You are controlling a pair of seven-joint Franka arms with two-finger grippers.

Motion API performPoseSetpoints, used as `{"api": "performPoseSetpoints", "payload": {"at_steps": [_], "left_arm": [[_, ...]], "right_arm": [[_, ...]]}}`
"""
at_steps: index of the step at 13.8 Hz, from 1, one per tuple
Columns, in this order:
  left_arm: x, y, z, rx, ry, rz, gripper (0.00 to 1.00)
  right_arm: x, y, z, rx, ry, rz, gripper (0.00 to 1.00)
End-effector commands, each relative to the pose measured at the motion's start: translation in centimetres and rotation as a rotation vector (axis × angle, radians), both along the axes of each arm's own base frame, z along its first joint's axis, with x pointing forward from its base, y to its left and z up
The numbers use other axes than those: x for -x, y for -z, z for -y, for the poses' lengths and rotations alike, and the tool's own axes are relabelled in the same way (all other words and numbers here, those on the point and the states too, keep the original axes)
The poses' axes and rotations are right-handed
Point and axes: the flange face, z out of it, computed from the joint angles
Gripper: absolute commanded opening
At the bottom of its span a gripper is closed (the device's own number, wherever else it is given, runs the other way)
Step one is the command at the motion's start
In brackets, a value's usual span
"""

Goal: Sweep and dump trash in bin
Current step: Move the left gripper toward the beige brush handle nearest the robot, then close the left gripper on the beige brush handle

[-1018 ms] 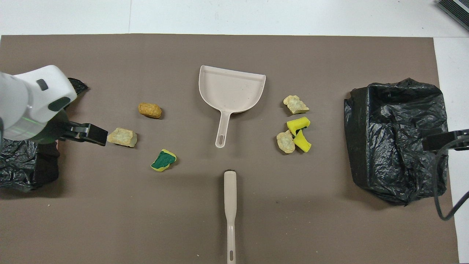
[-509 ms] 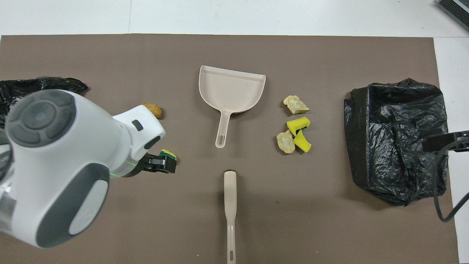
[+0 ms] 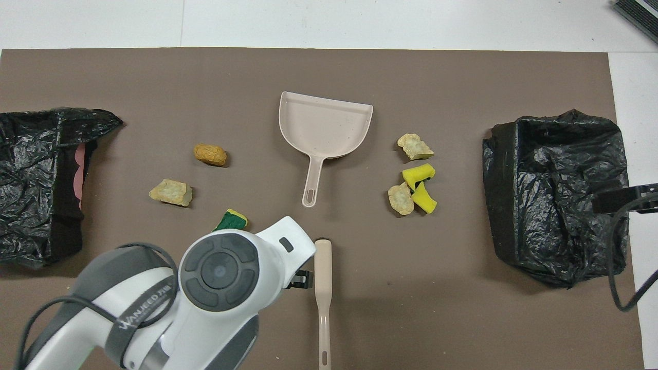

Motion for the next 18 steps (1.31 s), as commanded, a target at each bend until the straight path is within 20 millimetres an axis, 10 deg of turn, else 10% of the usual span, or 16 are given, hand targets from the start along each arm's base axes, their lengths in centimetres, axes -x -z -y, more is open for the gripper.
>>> {"api": "performPoseSetpoints", "payload": {"at_steps": [1,10,18], "left_arm": [[2.8,3.8,2.2,0.009,-0.037,0.01,1.0],[12.5,12.1,7.5,0.025,0.001,0.043,1.0],[12.6,13.4,7.6,0.02,-0.02,0.014,1.0]], "right_arm": [[1.0,-0.1,0.1,-0.014,-0.02,-0.015,1.0],[1.1,-0.1,0.1,-0.013,-0.021,-0.023,1.0],[1.1,0.0,0.1,-0.015,-0.021,-0.026,1.0]]}}
